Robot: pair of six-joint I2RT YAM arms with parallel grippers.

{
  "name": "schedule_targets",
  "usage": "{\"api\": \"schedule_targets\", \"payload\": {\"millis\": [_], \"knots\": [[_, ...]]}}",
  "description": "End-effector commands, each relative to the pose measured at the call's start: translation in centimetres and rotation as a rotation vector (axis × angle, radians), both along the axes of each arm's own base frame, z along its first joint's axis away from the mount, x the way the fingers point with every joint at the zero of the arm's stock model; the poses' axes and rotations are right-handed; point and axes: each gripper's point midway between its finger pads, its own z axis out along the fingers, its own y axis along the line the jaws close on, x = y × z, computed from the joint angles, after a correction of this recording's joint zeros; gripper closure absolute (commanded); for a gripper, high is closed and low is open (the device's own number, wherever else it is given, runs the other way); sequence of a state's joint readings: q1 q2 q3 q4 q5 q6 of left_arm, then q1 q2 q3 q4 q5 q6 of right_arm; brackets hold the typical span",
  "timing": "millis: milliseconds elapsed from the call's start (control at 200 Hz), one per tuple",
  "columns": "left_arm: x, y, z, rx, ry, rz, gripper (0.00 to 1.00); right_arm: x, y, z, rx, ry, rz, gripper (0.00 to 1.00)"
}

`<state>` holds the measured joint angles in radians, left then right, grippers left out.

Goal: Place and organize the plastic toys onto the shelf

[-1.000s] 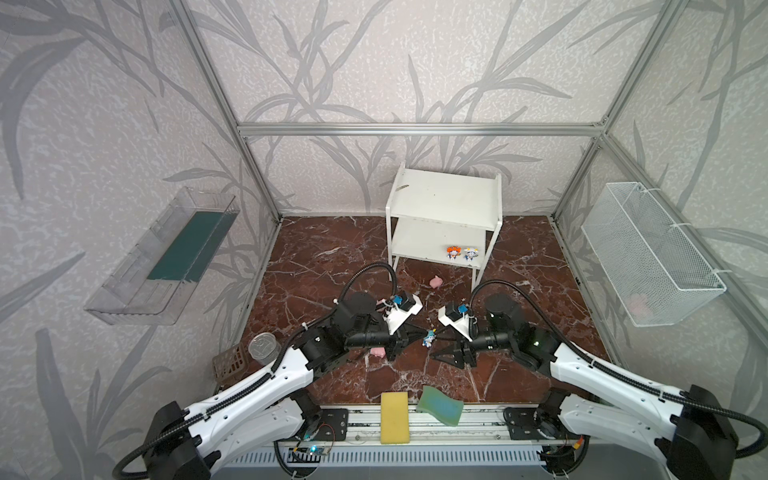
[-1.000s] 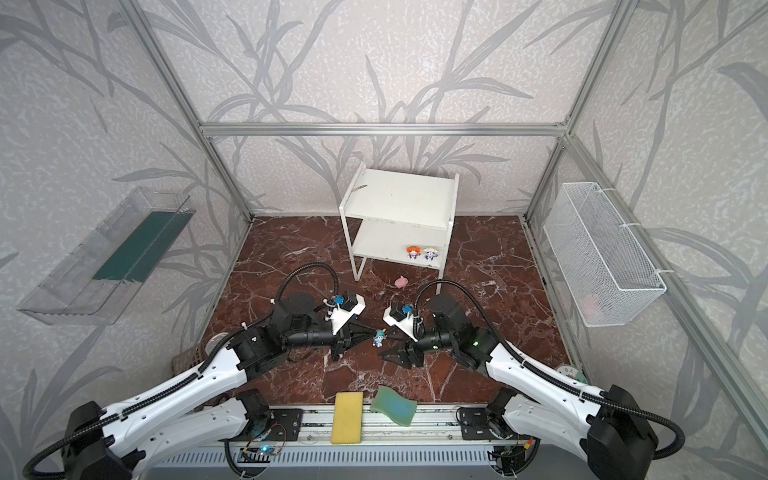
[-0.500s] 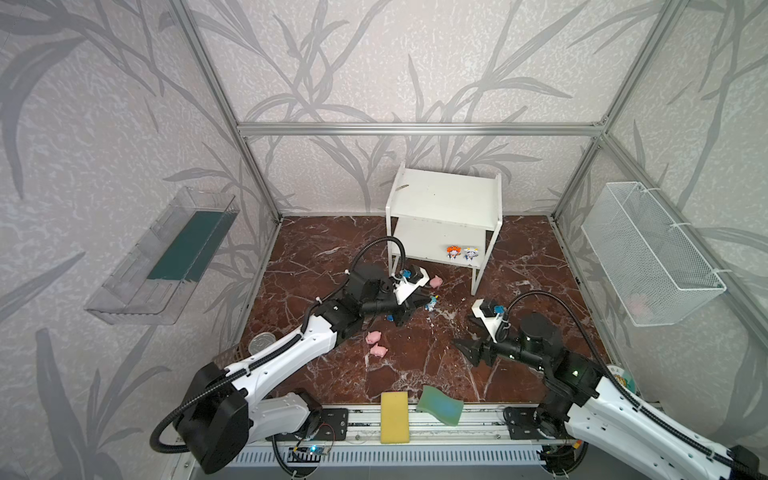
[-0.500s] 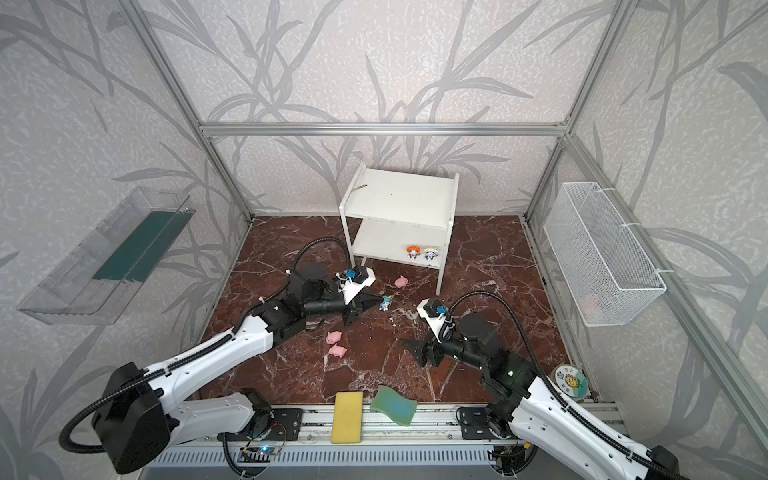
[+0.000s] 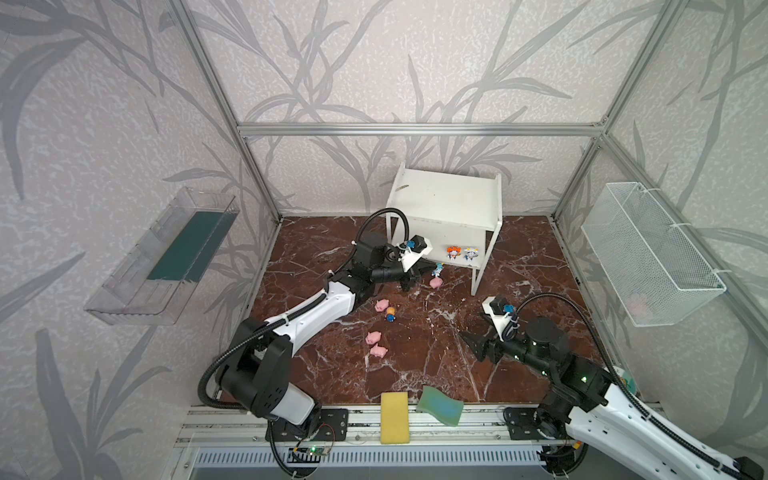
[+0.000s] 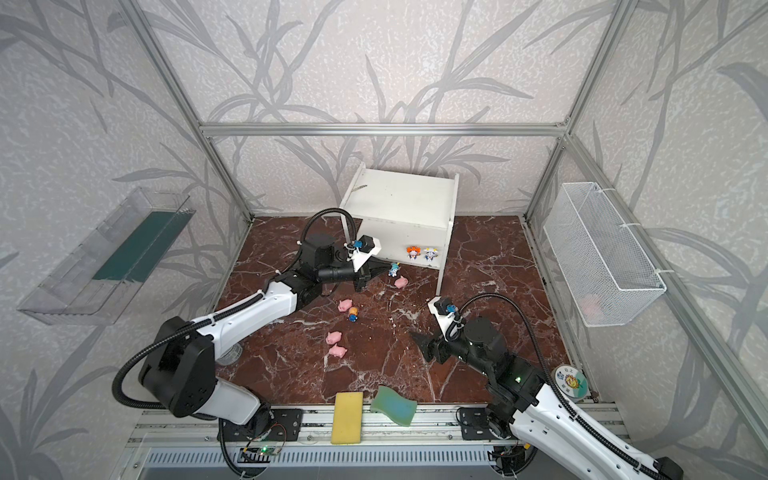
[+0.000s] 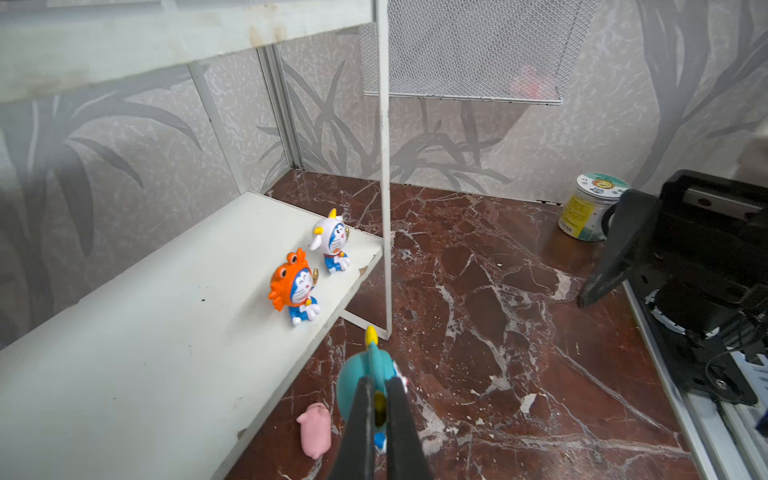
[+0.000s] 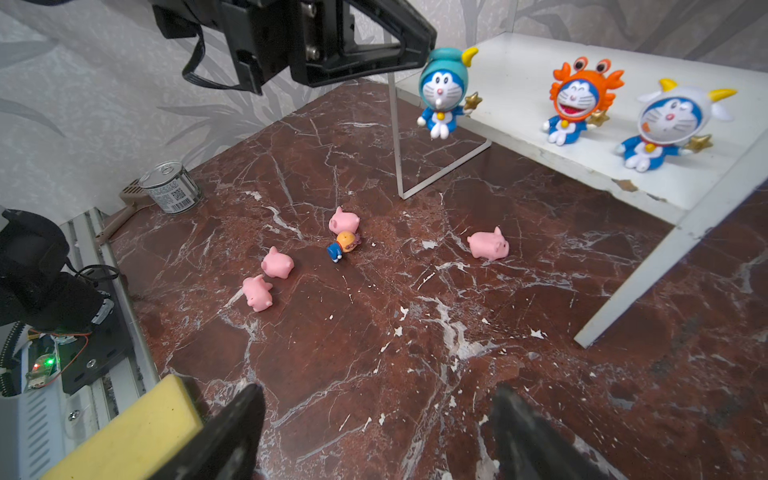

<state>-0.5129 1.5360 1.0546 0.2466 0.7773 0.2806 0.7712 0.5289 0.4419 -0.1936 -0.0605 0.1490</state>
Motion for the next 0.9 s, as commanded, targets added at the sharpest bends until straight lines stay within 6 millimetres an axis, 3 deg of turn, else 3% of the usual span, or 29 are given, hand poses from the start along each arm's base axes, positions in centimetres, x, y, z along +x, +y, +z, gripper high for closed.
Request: {"api": "schedule_targets", "payload": {"millis": [0, 605, 895], "knots": [[1.3, -0.4, 2.8, -0.042, -0.124, -0.024, 1.0, 0.2, -0.3, -0.3, -0.006, 0.001, -0.017, 0.15], [5.2, -1.2, 1.6, -0.037, -0.121, 0.045, 1.0, -0.1, 0.0, -0.1, 0.005, -0.001, 0.007, 0.15], [6.0, -1.2, 0.6, -0.024, -0.106, 0.063, 1.0, -0.2, 0.2, -0.2, 0.006, 0.003, 0.014, 0.15]]}}
